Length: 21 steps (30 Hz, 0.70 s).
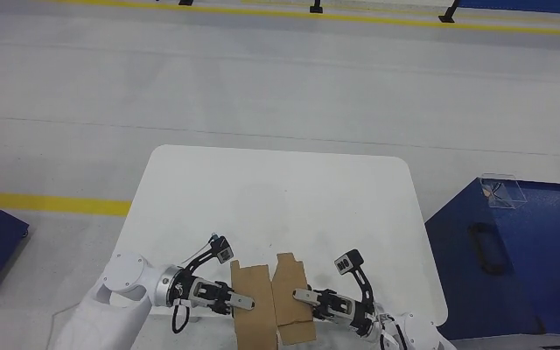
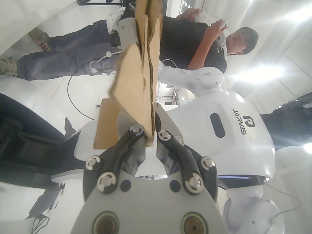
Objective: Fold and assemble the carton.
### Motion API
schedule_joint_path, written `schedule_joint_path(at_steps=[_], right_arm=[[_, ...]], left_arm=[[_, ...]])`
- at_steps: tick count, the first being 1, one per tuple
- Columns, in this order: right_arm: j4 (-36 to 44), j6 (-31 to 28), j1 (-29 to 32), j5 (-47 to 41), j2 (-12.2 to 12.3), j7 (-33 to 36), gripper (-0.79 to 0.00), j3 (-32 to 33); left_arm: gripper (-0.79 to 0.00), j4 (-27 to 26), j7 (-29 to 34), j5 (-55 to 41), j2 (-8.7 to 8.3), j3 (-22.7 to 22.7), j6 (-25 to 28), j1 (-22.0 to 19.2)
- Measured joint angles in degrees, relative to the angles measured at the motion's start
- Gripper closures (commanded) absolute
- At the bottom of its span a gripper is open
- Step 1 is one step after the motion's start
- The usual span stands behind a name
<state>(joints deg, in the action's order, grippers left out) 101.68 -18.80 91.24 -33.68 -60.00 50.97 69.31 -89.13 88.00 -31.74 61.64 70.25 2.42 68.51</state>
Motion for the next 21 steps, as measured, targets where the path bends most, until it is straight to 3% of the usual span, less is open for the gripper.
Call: schedule_joint_path(at_steps=[9,13,17,21], right_arm=[[0.0,0.0,0.0,0.0,0.0,-0.1,-0.785,0.1],[-0.2,-2.3,0.2,-0.6,0.2,-3.7,-0.785,3.8],[0.6,-7.8,2.7,-1.7,0.6,-5.6,-0.785,9.4],[1.8,-13.3,5.5,-1.8,0.8,-5.9,-0.785,13.8]], left_arm=[[0.0,0.0,0.0,0.2,0.01,0.1,0.0,0.0],[0.0,-0.2,-3.0,-0.4,-0.04,1.5,0.7,0.6],[0.0,-2.0,-10.9,-6.1,0.23,4.0,7.4,3.1],[0.0,-3.1,-17.9,-9.4,1.27,2.5,18.9,5.7]])
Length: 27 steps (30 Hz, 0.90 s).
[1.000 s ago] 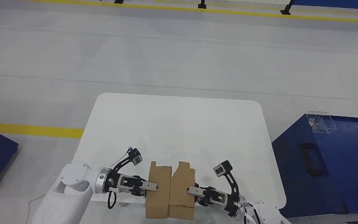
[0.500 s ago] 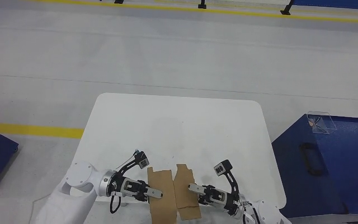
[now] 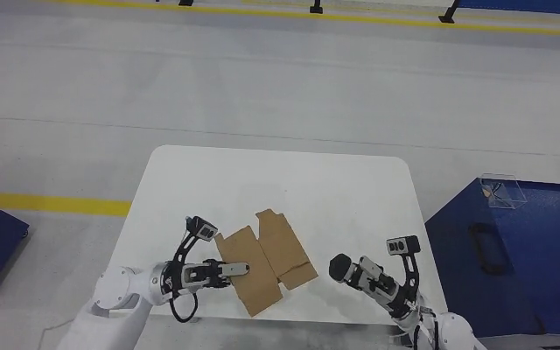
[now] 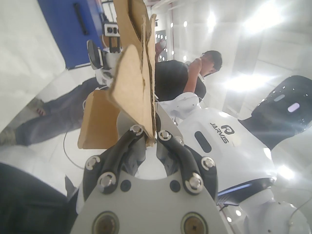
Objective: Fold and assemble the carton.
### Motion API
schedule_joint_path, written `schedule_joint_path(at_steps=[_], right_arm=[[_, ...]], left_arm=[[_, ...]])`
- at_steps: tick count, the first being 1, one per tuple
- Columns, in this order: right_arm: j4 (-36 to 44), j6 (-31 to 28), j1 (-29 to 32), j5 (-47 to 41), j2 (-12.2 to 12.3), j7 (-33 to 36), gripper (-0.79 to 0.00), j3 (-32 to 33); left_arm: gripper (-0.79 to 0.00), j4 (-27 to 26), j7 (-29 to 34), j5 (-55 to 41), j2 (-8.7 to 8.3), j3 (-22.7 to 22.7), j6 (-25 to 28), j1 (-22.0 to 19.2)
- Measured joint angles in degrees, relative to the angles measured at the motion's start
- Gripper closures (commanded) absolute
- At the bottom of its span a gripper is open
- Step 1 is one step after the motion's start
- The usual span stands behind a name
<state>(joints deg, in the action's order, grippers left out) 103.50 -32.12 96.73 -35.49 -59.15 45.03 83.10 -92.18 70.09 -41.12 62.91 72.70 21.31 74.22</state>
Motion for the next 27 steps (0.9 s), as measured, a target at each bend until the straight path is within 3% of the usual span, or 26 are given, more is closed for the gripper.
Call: schedule_joint_path(at_steps=[4,7,10,14,19,24,27], right_arm=[[0.4,-4.9,1.6,3.5,0.0,-0.8,-0.785,2.0],[0.6,-5.3,2.4,3.6,-0.2,-1.3,-0.677,0.9],[0.5,-5.8,1.9,4.2,-0.5,-0.5,-0.622,-1.5],[0.3,-7.2,1.1,2.8,-1.0,-0.3,-0.582,-4.8],[-2.3,-8.2,-1.5,4.8,-1.8,-4.0,-0.594,-7.6],[-5.5,-9.6,-4.5,13.3,-2.8,-9.6,-0.526,-11.0],[-6.1,-9.8,-5.8,13.9,-3.2,-10.4,-0.493,-12.8]], left_arm=[[0.0,1.7,-6.9,-4.8,1.73,-4.7,9.5,0.4],[0.0,4.6,-10.8,-8.8,3.14,-8.6,14.4,-0.6],[0.0,8.5,-12.1,-15.4,4.36,-11.5,13.6,-2.7],[0.0,12.5,-12.0,-13.7,5.35,-13.8,15.9,-5.1],[0.0,13.2,-11.1,-14.2,6.33,-16.2,15.4,-5.9],[0.0,13.5,-8.4,-16.8,6.97,-17.0,13.8,-6.5],[0.0,13.5,-7.6,-17.0,7.25,-17.3,13.2,-6.6]])
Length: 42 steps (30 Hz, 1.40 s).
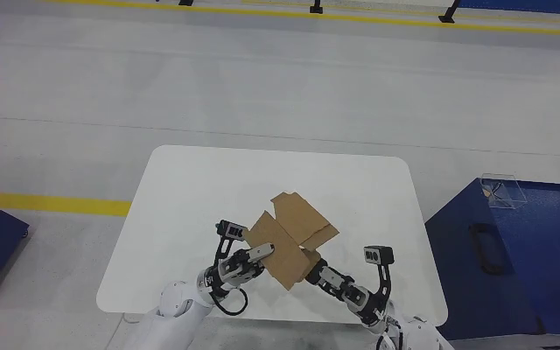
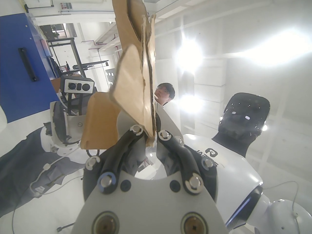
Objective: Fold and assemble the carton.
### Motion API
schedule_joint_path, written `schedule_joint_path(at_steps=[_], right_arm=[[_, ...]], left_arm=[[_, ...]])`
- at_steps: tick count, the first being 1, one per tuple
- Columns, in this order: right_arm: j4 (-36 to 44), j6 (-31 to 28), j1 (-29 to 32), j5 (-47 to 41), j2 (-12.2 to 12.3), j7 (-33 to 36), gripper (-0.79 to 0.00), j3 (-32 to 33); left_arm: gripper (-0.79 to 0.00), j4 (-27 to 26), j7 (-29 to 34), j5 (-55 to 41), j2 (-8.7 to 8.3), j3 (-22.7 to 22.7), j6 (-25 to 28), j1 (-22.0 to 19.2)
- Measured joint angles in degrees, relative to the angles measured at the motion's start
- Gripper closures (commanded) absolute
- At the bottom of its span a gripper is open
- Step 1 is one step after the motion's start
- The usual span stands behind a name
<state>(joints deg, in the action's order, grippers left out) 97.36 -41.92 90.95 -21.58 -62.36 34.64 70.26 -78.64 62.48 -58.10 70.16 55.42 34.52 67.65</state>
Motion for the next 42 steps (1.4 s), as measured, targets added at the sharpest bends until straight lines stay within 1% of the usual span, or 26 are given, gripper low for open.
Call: schedule_joint_path(at_steps=[1,4,5,6,9,17,18,19,20,26,29,34,39,42], right_arm=[[0.0,-0.2,-0.3,-0.2,-0.1,0.2,-0.474,-0.4],[0.5,-0.9,-0.7,-0.5,-0.2,1.1,-0.308,-1.2],[0.5,-0.9,-0.8,-0.6,-0.2,1.4,-0.077,-1.4],[0.5,-0.8,-1.0,-0.8,-0.2,1.7,0.0,-1.5],[0.2,-0.6,-1.3,-1.0,-0.2,2.2,0.0,-1.5],[-0.1,-0.6,-1.6,-2.0,-0.3,3.0,0.0,-1.4],[0.1,-0.6,-1.5,-2.2,-0.2,3.2,0.0,-1.2],[0.2,-0.6,-1.4,-2.4,-0.2,3.4,0.0,-1.1],[0.4,-0.6,-1.3,-2.6,-0.1,3.6,0.0,-0.8],[1.9,0.3,0.0,-4.6,0.4,4.9,0.0,1.9],[3.1,1.1,1.2,-5.6,0.8,5.6,0.0,4.5],[5.3,3.2,3.6,-7.6,1.6,6.6,0.0,9.7],[7.7,4.6,5.4,-7.6,2.0,6.8,0.0,12.8],[8.9,5.8,5.8,-6.6,1.9,5.6,0.0,12.8]], left_arm=[[0.0,0.1,0.1,-0.1,0.08,-0.1,-0.3,0.0],[0.0,0.4,0.5,-0.5,0.39,-0.4,-1.2,-0.2],[0.0,0.5,0.6,-0.5,0.48,-0.4,-1.3,-0.2],[0.0,0.7,0.8,-0.7,0.62,-0.6,-1.6,-0.3],[0.0,1.3,1.5,-2.0,1.0,-0.9,-2.8,-0.7],[0.0,2.9,2.3,-2.3,1.8,-1.0,-3.6,-1.7],[-0.129,3.1,2.4,-2.5,1.88,-0.9,-3.8,-1.9],[-0.674,3.3,2.5,-2.6,1.94,-0.7,-3.9,-1.9],[-0.785,3.4,2.5,-2.8,2.0,-0.6,-3.9,-1.9],[-0.785,4.4,3.1,-5.2,2.2,1.7,-3.1,-1.5],[-0.785,5.9,3.2,-6.1,2.03,3.8,-2.9,-1.3],[-0.785,8.6,3.6,-7.3,1.33,9.0,-1.8,-0.4],[-0.785,9.8,4.3,-5.3,0.45,13.8,-0.6,1.2],[-0.785,9.8,4.2,-2.1,0.01,15.7,0.9,1.8]])
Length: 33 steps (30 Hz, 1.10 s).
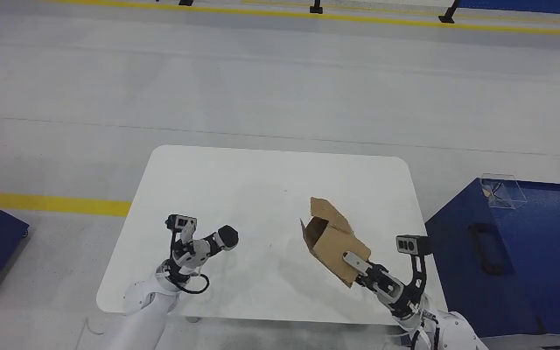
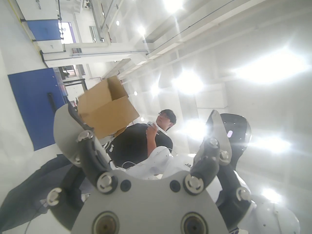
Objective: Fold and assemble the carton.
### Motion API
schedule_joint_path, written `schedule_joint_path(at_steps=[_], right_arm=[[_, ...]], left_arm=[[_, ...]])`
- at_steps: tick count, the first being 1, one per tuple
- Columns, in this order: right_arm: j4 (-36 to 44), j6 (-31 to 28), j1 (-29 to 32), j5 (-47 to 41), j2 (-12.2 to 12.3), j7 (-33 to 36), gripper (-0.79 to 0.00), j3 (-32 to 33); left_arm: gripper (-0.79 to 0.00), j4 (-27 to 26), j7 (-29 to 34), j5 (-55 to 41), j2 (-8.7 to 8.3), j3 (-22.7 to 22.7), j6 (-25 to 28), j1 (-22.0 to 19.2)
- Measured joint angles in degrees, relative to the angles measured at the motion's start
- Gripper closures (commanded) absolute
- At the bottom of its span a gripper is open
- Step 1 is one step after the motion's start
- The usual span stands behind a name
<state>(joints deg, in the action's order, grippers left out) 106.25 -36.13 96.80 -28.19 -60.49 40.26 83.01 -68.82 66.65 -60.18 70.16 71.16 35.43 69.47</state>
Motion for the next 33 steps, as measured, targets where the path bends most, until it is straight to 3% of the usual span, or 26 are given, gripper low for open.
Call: schedule_joint_path(at_steps=[19,27,33], right_arm=[[0.8,0.9,0.1,0.9,-0.1,-0.5,0.0,-0.5],[2.3,0.6,0.6,14.7,0.0,2.1,0.0,-3.4],[2.8,2.8,0.5,18.6,0.4,7.6,0.0,-5.2]], left_arm=[[-0.785,-0.8,1.8,3.2,-0.47,1.5,-0.2,0.0],[-0.785,-9.4,4.7,10.5,-2.64,10.0,-2.5,0.2],[-0.785,-14.5,10.1,17.9,-3.23,8.2,-8.1,-2.1]])
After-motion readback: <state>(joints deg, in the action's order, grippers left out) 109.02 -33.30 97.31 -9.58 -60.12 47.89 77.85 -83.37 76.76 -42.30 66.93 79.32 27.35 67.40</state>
